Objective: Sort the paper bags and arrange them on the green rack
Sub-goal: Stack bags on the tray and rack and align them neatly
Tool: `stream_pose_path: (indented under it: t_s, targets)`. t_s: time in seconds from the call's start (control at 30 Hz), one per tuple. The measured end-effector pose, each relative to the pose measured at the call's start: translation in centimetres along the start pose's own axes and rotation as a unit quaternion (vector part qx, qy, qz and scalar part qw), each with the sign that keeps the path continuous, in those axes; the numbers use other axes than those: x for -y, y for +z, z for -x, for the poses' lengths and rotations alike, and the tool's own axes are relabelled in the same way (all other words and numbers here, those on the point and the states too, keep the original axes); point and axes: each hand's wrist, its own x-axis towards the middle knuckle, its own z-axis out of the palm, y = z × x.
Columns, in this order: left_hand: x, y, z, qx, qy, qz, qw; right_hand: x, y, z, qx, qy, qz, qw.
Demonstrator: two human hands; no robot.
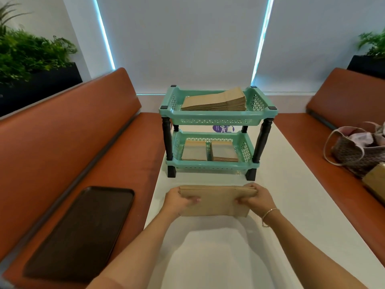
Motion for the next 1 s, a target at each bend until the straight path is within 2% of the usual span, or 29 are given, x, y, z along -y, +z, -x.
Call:
stream_pose_path:
  t_s: [0.07, 0.17, 0.23, 0.27, 0.33, 0.47, 0.53, 0.63, 0.7, 0.87, 1.0]
  targets:
    - [-1.5, -0.5, -0.7, 0.015, 0.025, -0.059, 0.998, 1.9, -1.3, -0.6, 0.056, -0.044, 0.125, 0.990]
    - [-4.7, -1.1, -1.3, 0.045, 0.079, -0.153, 0.984, 4.3, -1.7, -1.2, 0.150, -0.082, 0.327, 0.929]
    - [-7.1, -1.0, -1.1, 0.059, 0.110, -0.203, 0.971, 5.4, -1.0, -1.3, 0.165, -0.083, 0.391, 0.902]
    - [-8.2, -0.9, -0.9, 0.058, 0.123, -0.222, 0.966, 5.8, -0.6, -1.3, 0.158, -0.078, 0.393, 0.902]
    - [-9.9, -1.0, -0.7, 0.036, 0.146, -0.227, 0.962, 5.8, -0.1, -1.4, 0.130, -0.055, 0.353, 0.925]
    - [-10.0, -1.6, -0.4, -0.039, 0.146, -0.052, 0.987, 5.0, -0.3, -1.1, 0.085, 0.012, 0.142, 0.986]
    - [-8.5, -1.6, -0.4, -0.030, 0.108, 0.003, 0.994, 4.7, -0.1, -0.8, 0.069, 0.033, 0.013, 0.997]
    - [-5.6, -0.6, -0.2, 0.084, 0.016, -0.022, 0.996, 5.0, 0.7, -0.4, 0.056, 0.057, -0.145, 0.986]
    - [-3.8, 0.4, -0.1, 0.154, -0.011, -0.037, 0.987, 5.4, 1.5, 0.0, 0.076, 0.066, -0.225, 0.969]
    - [-2.7, 0.7, -0.5, 0.126, 0.013, -0.037, 0.991, 5.8, 2.5, 0.1, 0.102, 0.086, -0.291, 0.947]
    - [-3.5, -2.1, -1.3, 0.113, 0.029, -0.159, 0.980, 5.6, 1.2, -1.0, 0.018, 0.077, -0.348, 0.934]
